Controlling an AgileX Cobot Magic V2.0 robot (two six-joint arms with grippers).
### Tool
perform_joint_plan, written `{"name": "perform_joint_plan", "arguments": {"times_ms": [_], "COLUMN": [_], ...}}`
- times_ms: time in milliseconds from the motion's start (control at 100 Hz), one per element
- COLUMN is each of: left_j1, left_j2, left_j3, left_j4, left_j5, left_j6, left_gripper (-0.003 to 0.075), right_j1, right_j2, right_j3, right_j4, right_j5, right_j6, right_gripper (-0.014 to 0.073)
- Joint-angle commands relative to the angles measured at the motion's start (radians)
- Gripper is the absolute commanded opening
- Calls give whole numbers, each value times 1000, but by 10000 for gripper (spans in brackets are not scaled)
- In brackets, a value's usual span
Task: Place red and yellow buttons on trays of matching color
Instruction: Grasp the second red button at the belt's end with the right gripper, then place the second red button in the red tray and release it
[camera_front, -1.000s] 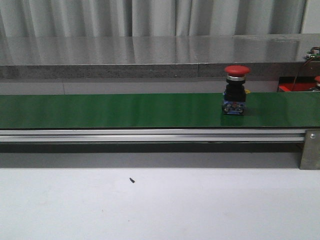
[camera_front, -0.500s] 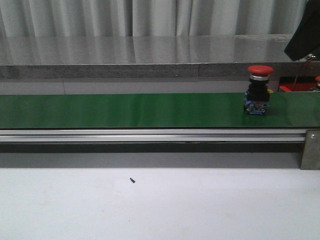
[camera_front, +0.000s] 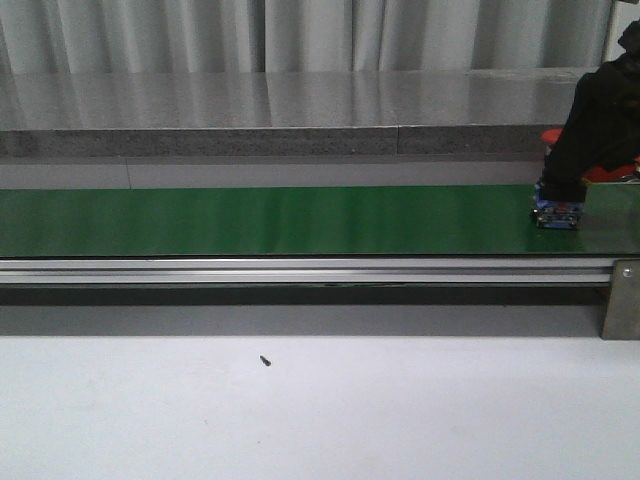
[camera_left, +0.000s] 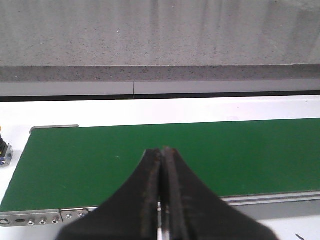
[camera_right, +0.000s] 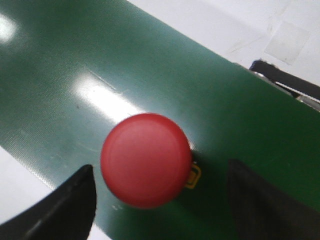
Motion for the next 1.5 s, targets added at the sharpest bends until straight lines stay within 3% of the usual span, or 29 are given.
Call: {"name": "perform_joint_plan", "arguments": {"times_ms": [0,90,240,340,780,1180,1490], "left_j1": [-8,-8,-8,-8,-8,-8,-8], "left_j2": [3,3,3,3,3,3,3], "left_j3": [-30,-30,-30,-30,-30,-30,-30], "left_j4": [-33,-33,-33,-33,-33,-33,-33], "left_j5": [-57,-57,-57,-57,-57,-57,-57], "left_j6": [-1,-1,-1,-1,-1,-1,-1], "left_gripper": [-20,-20,-20,-20,-20,-20,-20], "right_j1": [3,3,3,3,-21,-311,-354], "right_j2": [-24,-13,-10,-11,-12,53,231], "right_j3": [-28,-28,-28,-28,-217,-397,-527], "right_j4": [39,39,38,38,11,11,-35], "right_j5": [-38,-43,-36,-31,14,-14,-93], "right_j6": [-14,-14,-14,-10,17,23,23], "right_gripper": [539,484,183,83,81,81,81]}}
